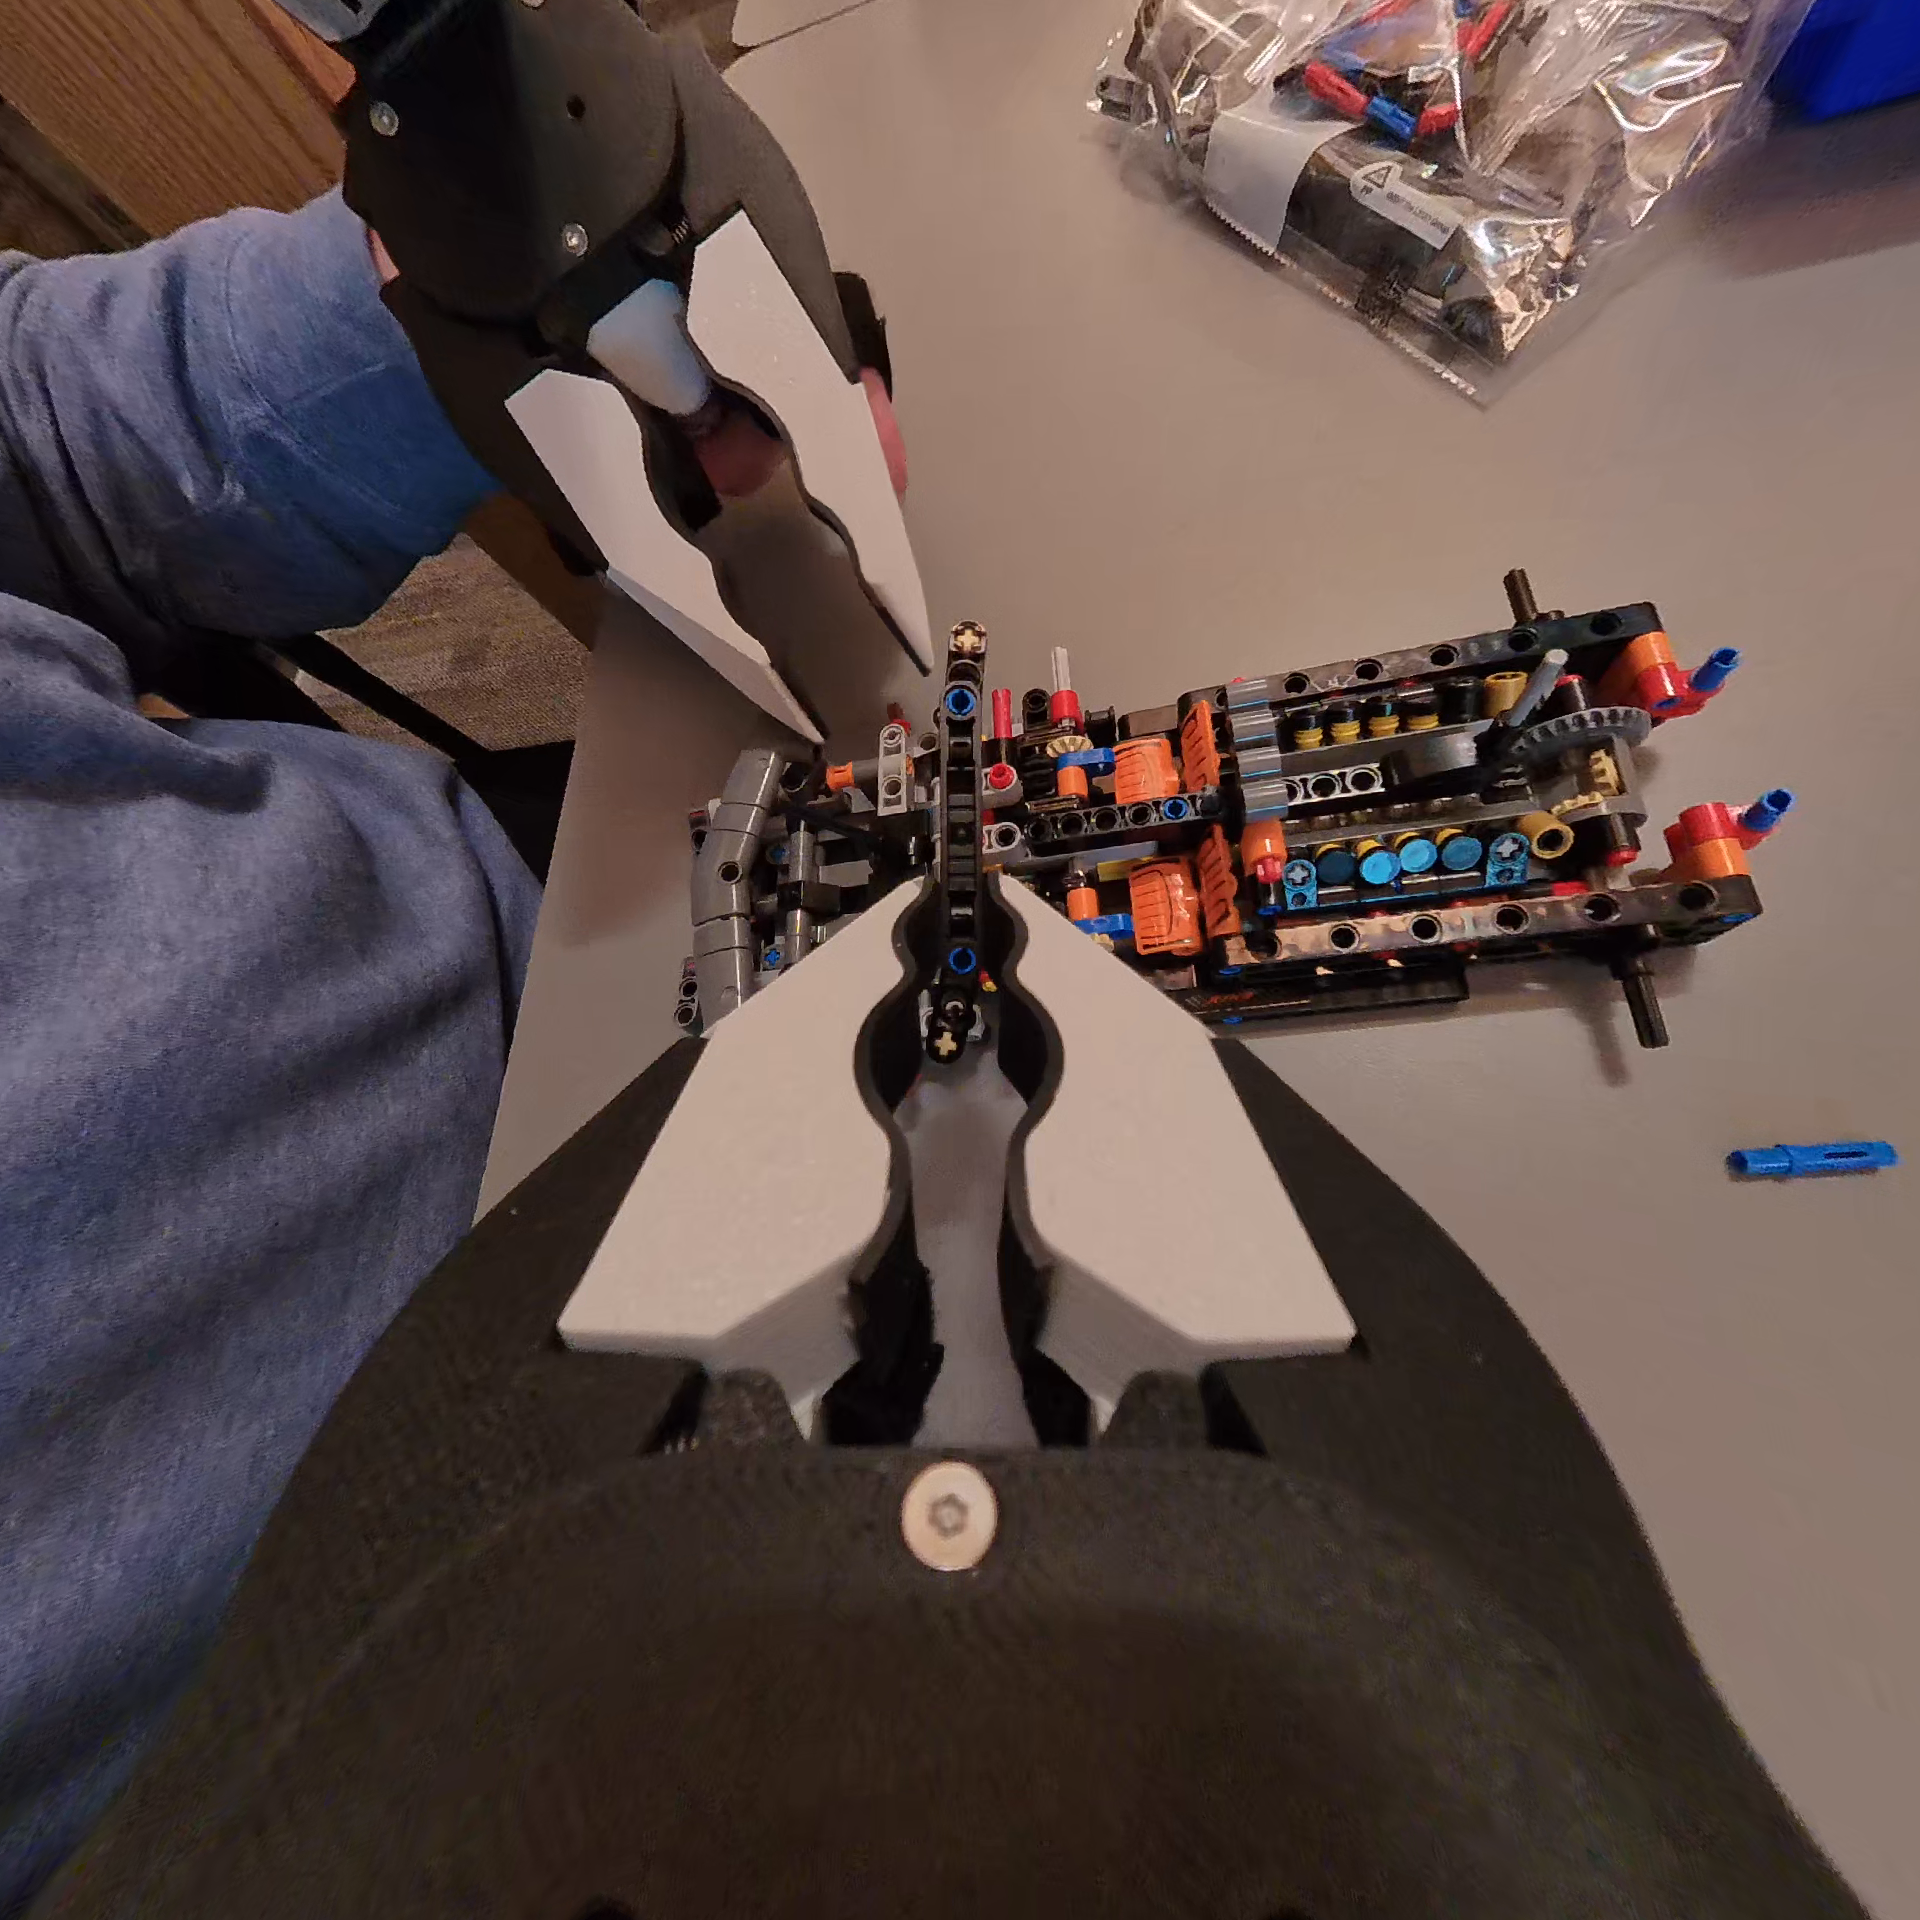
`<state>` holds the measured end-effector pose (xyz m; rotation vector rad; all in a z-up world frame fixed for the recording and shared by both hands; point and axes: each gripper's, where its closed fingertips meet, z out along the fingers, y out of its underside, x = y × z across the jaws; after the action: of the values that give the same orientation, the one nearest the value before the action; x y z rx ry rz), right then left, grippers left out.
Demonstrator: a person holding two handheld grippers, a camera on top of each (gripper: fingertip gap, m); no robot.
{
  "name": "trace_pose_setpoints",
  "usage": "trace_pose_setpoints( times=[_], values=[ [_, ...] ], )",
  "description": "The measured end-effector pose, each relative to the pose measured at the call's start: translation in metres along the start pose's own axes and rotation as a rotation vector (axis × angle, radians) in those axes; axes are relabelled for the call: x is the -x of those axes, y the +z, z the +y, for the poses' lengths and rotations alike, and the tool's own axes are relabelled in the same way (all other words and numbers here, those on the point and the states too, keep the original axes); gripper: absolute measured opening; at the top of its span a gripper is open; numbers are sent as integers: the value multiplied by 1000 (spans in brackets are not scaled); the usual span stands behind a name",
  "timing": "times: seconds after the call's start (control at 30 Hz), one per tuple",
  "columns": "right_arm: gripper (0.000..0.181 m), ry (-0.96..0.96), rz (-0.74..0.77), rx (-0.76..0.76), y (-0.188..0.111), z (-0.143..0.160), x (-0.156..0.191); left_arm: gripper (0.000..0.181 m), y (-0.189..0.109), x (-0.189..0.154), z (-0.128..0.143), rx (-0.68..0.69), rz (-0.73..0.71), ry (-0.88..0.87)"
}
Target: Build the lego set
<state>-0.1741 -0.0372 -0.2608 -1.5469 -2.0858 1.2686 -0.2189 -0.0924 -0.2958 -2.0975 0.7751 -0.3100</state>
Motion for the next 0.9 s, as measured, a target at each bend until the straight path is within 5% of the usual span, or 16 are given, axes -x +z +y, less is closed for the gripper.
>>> trace_pose_setpoints(
  times=[0.9],
  values=[
    [5, 6, -11, 15, 2, 4, 0, 31, -9, -13, 0, -18, 100, -9]
  ],
)
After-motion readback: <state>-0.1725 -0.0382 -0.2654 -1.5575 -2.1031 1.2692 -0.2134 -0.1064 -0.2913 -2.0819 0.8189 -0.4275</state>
